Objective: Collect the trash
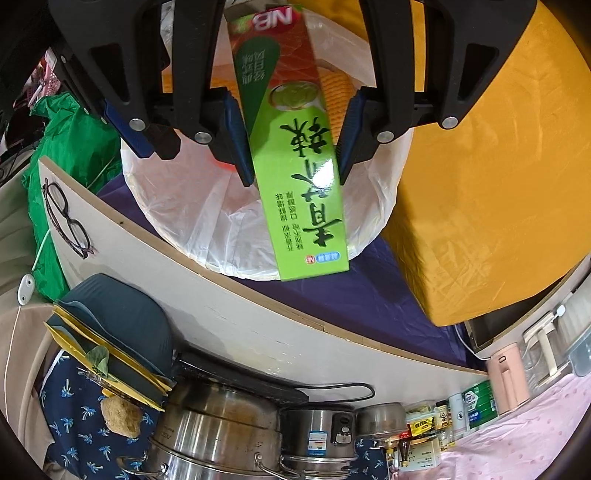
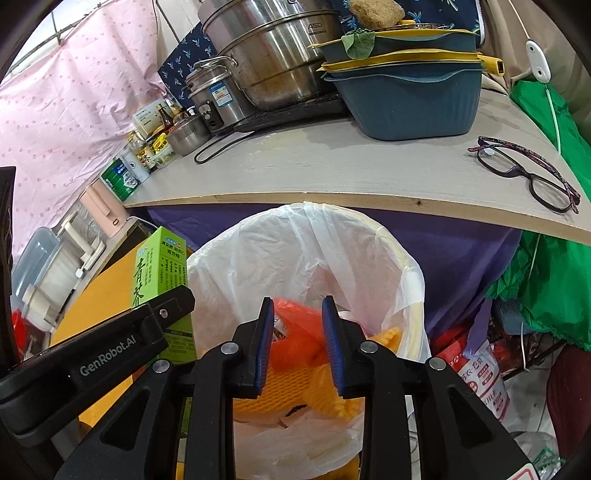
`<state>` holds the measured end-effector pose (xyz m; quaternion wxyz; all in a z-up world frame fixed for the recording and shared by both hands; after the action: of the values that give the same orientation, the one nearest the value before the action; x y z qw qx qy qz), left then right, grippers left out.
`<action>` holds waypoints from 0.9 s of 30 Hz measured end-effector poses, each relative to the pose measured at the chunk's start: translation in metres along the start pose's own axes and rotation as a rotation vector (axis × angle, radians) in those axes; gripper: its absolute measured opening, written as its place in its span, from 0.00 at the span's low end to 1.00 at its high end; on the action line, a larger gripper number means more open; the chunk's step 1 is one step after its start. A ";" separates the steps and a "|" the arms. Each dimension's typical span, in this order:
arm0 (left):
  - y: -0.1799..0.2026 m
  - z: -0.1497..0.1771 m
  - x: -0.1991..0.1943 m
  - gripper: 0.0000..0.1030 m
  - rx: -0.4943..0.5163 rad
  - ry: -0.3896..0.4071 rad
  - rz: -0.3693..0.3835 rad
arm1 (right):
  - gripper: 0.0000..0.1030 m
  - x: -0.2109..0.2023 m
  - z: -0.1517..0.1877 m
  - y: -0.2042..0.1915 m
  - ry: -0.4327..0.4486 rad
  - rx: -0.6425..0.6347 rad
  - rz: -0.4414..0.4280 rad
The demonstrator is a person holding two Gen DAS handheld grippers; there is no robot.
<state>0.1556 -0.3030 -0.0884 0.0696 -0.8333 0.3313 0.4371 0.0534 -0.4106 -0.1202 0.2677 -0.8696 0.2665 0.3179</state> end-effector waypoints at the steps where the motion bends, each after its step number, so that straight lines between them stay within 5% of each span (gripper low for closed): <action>1: 0.000 0.000 0.000 0.46 -0.001 0.002 0.001 | 0.27 0.000 -0.001 0.000 0.001 0.001 -0.002; 3: -0.001 0.000 -0.003 0.61 -0.006 0.016 -0.008 | 0.27 -0.002 -0.001 0.001 0.007 0.006 -0.005; 6: -0.004 -0.001 -0.010 0.69 -0.011 0.037 -0.018 | 0.28 -0.008 -0.002 0.001 0.015 0.009 -0.008; 27: -0.039 0.034 -0.083 0.83 -0.062 0.095 -0.140 | 0.67 -0.075 0.019 -0.022 0.080 -0.086 0.028</action>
<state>0.1227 -0.2183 -0.0516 0.0582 -0.8759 0.2616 0.4013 0.0107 -0.3605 -0.0742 0.2149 -0.8884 0.2754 0.2979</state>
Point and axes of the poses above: each gripper's, at about its wrist camera, not at the fingertips, and x roughly the way its jaws point, y to its right, z to its underside, the point moved 1 cm from there along x, roughly the way its jaws point, and after that the axes turned 5 degrees about z, right-handed, at the moved point
